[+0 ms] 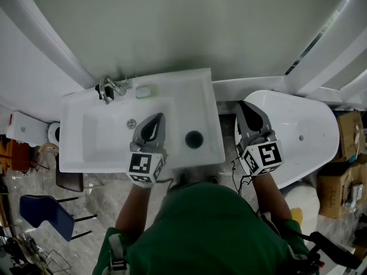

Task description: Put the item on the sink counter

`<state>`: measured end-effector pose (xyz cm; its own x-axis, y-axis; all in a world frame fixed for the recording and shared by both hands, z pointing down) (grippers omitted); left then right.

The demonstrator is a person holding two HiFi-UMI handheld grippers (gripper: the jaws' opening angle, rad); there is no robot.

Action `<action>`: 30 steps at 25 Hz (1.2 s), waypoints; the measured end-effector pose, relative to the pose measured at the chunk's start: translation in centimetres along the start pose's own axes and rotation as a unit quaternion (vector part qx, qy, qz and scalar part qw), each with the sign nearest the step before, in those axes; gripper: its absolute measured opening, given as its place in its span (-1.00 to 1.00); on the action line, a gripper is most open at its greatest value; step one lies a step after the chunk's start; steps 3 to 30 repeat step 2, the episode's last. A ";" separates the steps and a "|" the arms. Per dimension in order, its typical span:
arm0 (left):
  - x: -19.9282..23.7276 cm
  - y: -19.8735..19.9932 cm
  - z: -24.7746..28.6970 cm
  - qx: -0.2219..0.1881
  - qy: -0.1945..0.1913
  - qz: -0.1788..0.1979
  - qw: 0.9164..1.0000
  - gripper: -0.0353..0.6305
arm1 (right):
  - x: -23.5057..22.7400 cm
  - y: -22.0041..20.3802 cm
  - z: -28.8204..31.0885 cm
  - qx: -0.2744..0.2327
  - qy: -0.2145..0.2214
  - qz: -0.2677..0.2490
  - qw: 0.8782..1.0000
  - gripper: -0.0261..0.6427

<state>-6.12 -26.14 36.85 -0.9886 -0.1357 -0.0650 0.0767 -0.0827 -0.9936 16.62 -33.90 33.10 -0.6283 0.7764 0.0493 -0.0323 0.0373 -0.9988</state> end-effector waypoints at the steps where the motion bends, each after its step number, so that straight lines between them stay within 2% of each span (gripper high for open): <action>1: 0.1 0.0 -0.1 0.000 -0.001 -0.001 1.000 -0.90 | 0.1 0.1 0.1 0.000 0.000 -0.001 1.000 -0.93; 30: 0.1 0.0 -0.1 0.000 -0.002 -0.001 1.000 -0.90 | 0.2 0.2 0.1 0.001 0.000 -0.002 1.000 -0.93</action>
Point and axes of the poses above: the fingertips, and each gripper's own axes: z forward along the fingers, x to its left, y out of its top, the point moved 3 cm from there along -z, backward along the fingers, and after that the axes turned 4 degrees about y, right-handed, at the moved point
